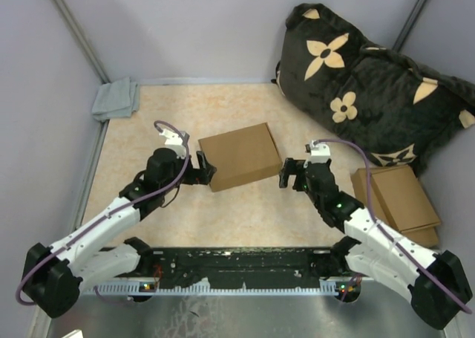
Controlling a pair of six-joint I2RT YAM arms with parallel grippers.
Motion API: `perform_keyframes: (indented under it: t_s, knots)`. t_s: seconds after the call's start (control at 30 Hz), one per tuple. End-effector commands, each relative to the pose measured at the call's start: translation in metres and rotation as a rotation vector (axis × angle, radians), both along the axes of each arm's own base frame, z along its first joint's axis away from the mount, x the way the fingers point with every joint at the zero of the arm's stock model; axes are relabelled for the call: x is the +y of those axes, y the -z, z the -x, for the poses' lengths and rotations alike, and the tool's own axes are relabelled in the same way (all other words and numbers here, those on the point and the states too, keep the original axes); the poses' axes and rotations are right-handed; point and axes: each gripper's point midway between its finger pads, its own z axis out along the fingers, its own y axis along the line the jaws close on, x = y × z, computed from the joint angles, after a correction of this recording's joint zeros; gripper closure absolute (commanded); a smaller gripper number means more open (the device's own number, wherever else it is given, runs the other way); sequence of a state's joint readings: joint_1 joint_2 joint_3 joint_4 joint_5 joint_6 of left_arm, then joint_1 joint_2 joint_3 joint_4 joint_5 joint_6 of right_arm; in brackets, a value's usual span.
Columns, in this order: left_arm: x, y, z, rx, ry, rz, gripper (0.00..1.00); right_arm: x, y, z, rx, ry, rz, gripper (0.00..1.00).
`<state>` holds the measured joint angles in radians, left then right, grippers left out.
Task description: Fold the paper box
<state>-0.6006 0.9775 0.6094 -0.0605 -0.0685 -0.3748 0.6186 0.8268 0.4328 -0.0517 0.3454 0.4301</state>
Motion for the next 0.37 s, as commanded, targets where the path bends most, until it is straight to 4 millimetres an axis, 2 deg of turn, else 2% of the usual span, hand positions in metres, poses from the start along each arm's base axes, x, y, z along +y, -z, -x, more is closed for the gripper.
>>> perform_keyframes:
  t_s: [0.0,0.17,0.33]
  knots:
    - [0.013,0.003,0.009,0.026,-0.058,0.0,0.0,0.015,-0.033,-0.013,-0.086,-0.038,-0.06,0.01]
    - [0.016,0.005,0.012,0.03,-0.063,0.001,0.0,0.025,-0.03,-0.014,-0.053,-0.075,-0.069,0.01]
    - [0.014,0.006,0.013,0.035,-0.057,0.005,0.0,0.023,-0.032,-0.015,-0.048,-0.057,-0.064,0.01]
